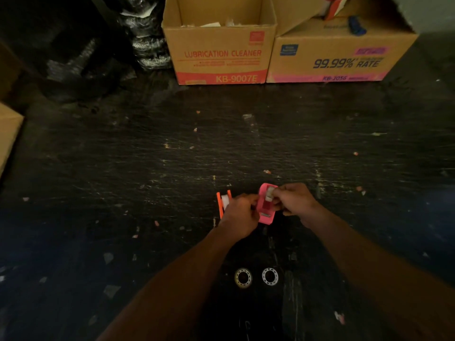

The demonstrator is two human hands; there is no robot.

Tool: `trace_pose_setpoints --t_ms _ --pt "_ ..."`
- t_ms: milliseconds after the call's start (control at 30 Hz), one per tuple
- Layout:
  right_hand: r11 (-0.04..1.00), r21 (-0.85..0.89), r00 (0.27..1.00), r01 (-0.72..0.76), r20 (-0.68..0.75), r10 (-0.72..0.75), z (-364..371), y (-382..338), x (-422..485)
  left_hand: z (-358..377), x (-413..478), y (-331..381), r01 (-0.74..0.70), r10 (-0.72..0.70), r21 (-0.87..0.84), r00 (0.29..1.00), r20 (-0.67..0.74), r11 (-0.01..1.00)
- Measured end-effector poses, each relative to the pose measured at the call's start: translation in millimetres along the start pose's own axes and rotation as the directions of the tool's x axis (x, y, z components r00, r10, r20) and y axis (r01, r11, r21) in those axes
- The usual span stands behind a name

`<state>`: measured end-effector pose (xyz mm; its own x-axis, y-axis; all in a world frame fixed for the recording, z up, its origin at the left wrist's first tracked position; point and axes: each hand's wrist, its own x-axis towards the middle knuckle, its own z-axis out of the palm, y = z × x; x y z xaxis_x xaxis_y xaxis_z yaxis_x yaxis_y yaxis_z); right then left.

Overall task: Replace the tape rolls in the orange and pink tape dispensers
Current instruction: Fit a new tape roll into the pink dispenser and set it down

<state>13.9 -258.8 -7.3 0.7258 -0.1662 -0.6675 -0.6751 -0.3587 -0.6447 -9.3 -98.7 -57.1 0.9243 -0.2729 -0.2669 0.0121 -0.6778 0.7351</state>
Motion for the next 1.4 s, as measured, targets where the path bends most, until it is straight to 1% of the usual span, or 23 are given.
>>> trace_pose_setpoints --t_ms 100,267,333,533,700,867,1067,1233,1400 --pt "1.000 0.005 1.000 0.001 -0.005 -0.001 -8.8 1.2 0.5 0.7 -1.9 -0.1 -0.012 0.012 -0.007 1.000 0.011 1.000" --pt "1.000 -0.005 0.997 0.018 0.074 -0.018 -25.0 11.5 -5.1 3.4 -2.5 0.3 0.016 -0.016 -0.048 1.000 0.016 0.999" --pt "1.000 -0.009 0.996 0.029 0.081 -0.028 -26.0 15.0 -4.9 2.7 -1.7 3.0 0.029 -0.028 -0.048 0.999 0.017 0.998" --pt "0.994 -0.082 0.993 0.070 0.106 -0.061 -14.5 12.3 -3.4 -0.3 1.5 5.1 0.029 -0.029 -0.036 1.000 0.003 0.999" --pt "0.984 -0.155 0.996 0.091 0.034 -0.087 -6.0 13.4 0.5 -0.9 1.7 5.9 0.043 -0.043 -0.032 0.999 0.020 0.999" --pt "0.985 -0.156 0.997 0.070 0.000 -0.071 -1.3 15.1 3.9 -0.5 0.3 7.4 0.046 -0.045 -0.021 0.999 0.015 0.999" --pt "0.984 -0.170 0.999 0.050 -0.008 -0.053 -1.6 14.9 7.0 -0.8 1.0 8.2 0.054 -0.054 -0.015 0.998 0.034 0.998" --pt "0.983 -0.182 0.997 0.013 -0.071 -0.027 3.4 15.7 9.7 -0.7 -0.8 8.7 0.043 -0.043 -0.001 0.998 0.045 0.999" --pt "0.984 -0.176 0.997 -0.010 -0.076 -0.003 5.1 16.3 11.5 0.1 -1.6 7.8 0.035 -0.035 0.007 0.998 0.050 0.999"
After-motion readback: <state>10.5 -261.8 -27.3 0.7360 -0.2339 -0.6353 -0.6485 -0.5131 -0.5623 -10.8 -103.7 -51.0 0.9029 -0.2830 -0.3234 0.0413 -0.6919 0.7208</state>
